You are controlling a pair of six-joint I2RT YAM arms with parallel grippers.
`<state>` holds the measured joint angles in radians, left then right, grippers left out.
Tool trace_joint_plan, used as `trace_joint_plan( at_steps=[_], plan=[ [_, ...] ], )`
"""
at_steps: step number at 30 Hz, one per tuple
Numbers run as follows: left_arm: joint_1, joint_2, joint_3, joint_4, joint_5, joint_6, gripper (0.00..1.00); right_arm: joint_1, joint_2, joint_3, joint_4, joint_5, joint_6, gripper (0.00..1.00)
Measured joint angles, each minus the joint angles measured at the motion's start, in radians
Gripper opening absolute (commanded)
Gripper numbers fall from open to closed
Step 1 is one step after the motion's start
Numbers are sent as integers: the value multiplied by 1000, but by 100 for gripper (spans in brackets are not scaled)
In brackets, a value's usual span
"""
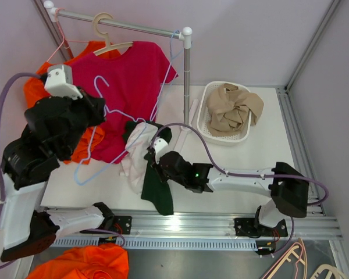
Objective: Remove the t-shirt from the hanger
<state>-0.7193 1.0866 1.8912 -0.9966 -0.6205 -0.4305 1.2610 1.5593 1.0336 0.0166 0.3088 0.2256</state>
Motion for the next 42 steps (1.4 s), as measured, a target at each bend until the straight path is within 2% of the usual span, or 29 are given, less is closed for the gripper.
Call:
trace_joint_plan(
  at_steps=[3,4,6,7,11,16,21,22,23,24,25,26,28,31,34,38,42],
  plan=[
    [-5,-65,-22,-58,16,-9,1,-43,64,62,-38,-21,7,7],
    [-6,-94,-40,-67,18,-11,1,-54,95,94,-55,-34,7,13],
    [-7,-150,-88,-82,17,-13,1,-70,166,175,-98,-65,7,78],
    [-7,-182,-111,-87,8,-13,1,-76,204,223,-117,-79,4,99],
    [-7,-230,-107,-134,-54,-4,1,-90,356,394,-188,-142,-17,99],
    [-8,-190,-18,-196,-140,-1,1,-91,481,496,-259,-184,-20,100],
    [-8,-195,-18,-201,-191,27,1,-91,560,519,-311,-186,-20,100],
    [-8,-196,-18,-197,-196,34,1,-91,571,519,-319,-185,-20,97],
    [-8,-198,-18,-192,-203,42,1,-91,577,520,-320,-182,-23,65],
    [-8,-199,-18,-187,-210,49,1,-91,579,525,-326,-180,-33,48],
    [-8,-199,-18,-180,-216,57,1,-91,579,528,-335,-183,-38,36],
    [-8,-199,-18,-172,-219,65,1,-91,579,528,-342,-198,-36,18],
    [-8,-198,-21,-153,-223,74,1,-96,578,517,-349,-233,-34,0],
    [-8,-199,-33,-123,-230,86,1,-100,533,448,-325,-281,-17,0],
    [-8,-199,-48,-104,-238,100,1,-97,413,312,-352,-322,-3,0],
    [-8,-200,-71,-61,-240,122,1,-96,168,188,-462,-316,21,0],
    [-8,-196,-87,-6,-219,143,1,-143,-141,195,-546,-240,54,0]
  ],
)
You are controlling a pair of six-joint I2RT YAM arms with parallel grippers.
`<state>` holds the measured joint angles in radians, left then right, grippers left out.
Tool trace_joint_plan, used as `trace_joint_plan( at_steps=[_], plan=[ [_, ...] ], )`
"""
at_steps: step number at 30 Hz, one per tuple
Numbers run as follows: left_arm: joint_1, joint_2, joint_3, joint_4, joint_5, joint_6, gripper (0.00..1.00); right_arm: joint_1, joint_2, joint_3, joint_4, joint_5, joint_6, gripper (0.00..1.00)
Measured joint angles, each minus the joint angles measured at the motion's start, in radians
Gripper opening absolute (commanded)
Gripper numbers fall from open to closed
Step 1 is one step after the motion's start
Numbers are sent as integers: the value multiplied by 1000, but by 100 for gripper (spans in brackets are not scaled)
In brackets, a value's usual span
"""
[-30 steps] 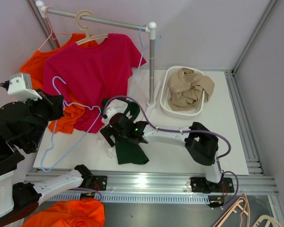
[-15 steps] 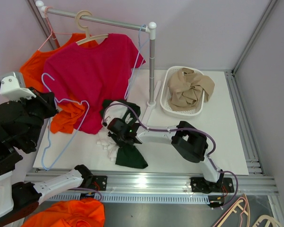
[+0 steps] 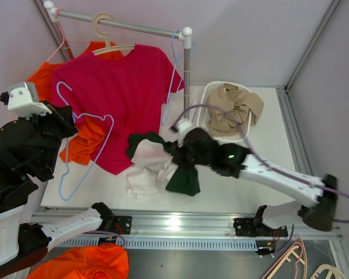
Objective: Remove the t-shirt from the hanger
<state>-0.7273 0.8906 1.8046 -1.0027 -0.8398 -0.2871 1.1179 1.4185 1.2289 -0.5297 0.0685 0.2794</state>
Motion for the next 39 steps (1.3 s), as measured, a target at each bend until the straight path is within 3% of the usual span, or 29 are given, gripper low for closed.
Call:
trace_joint_plan(
  at_steps=[3,7,11,17,27,39],
  plan=[
    [0,13,8,31,14,11,1,-109,-204,78,-53,88,21,0],
    [0,65,54,52,19,25,1,-261,-315,241,-109,200,35,0],
    [0,127,85,91,21,45,1,-332,-289,417,-152,271,20,0],
    [11,194,86,229,16,121,1,-470,-103,690,-169,282,-42,0],
    [89,263,76,412,79,195,1,-831,206,1060,-143,34,-48,0],
    [180,336,25,545,237,190,1,-994,269,1080,147,-232,32,0]
  ],
)
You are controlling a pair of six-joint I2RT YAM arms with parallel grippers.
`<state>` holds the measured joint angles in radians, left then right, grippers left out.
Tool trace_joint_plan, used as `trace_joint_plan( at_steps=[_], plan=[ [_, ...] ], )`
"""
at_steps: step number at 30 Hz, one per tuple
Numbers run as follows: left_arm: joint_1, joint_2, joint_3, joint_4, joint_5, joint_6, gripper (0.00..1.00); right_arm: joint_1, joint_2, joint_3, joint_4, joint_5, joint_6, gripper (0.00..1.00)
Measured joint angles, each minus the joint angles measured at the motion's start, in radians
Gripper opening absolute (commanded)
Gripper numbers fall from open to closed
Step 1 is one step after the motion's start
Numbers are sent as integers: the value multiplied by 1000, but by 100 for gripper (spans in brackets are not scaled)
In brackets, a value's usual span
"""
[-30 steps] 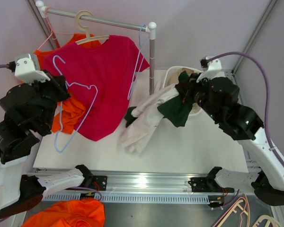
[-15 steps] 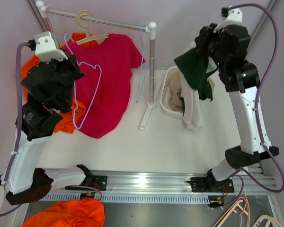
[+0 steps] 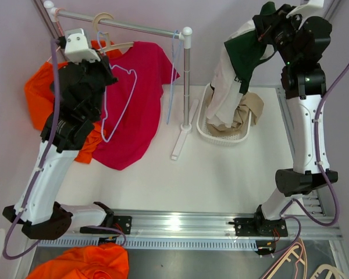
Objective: Remove the t-shirt from the hanger
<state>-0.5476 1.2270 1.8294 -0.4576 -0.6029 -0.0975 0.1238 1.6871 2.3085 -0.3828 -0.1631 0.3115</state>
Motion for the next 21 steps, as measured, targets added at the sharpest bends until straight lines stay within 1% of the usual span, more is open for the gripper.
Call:
trace_joint_plan(
  at_steps=[2,4,7,9,12,15,21],
  plan=[
    [11,25,0,16,34,0,1,-1,3,-67,40,-18,12,0],
    [21,50,0,27,65,0,1,-1,-4,-176,72,-39,30,0],
    [33,74,0,31,104,0,1,-1,-14,-404,100,-80,59,0],
    [40,80,0,36,130,1,1,-1,13,-521,69,-109,76,0],
    [48,82,0,58,165,0,1,-1,109,-584,-5,-119,83,0],
    [52,82,0,82,198,0,1,4,196,-624,-84,-71,80,1],
    [53,83,9,95,263,-1,1,20,360,-600,-242,28,42,4]
  ],
)
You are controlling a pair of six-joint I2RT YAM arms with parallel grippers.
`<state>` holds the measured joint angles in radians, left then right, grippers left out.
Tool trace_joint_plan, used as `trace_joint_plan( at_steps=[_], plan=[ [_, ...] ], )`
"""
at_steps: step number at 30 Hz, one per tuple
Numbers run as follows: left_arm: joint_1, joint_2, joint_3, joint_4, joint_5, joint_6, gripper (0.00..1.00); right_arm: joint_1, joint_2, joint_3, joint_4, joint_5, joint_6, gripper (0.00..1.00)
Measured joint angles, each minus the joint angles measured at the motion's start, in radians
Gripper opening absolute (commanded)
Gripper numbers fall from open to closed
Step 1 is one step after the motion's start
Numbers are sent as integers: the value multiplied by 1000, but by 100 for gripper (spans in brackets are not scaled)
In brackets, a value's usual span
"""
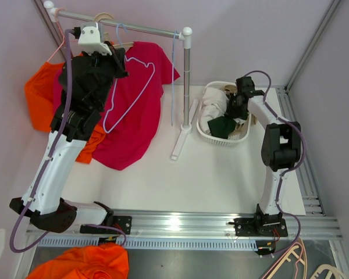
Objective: Remove the t-shirt from the hanger
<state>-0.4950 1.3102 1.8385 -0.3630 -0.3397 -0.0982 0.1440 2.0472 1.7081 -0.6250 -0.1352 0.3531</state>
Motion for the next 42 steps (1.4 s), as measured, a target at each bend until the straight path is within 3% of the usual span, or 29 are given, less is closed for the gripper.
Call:
trace_joint_plan(
  at_steps=[12,16,18,19,21,22,32,42],
  plan=[
    [1,-1,-40,102,135,2,1,55,93,30,-56,133,-66,3],
    [1,15,-40,122,153,3,1,55,111,37,-56,131,-76,8],
    [1,32,-40,137,160,6,1,55,117,46,-62,131,-77,18],
    [1,43,-40,145,162,11,1,55,117,47,-63,131,-77,32],
    [1,68,-39,159,162,20,1,55,109,46,-68,134,-74,45],
    [1,80,-39,163,162,24,1,55,103,45,-74,135,-74,57],
    [1,183,8,168,162,32,1,55,-75,93,-178,180,-77,59],
    [1,238,105,175,161,47,1,75,-234,151,-177,173,-87,59]
  ],
)
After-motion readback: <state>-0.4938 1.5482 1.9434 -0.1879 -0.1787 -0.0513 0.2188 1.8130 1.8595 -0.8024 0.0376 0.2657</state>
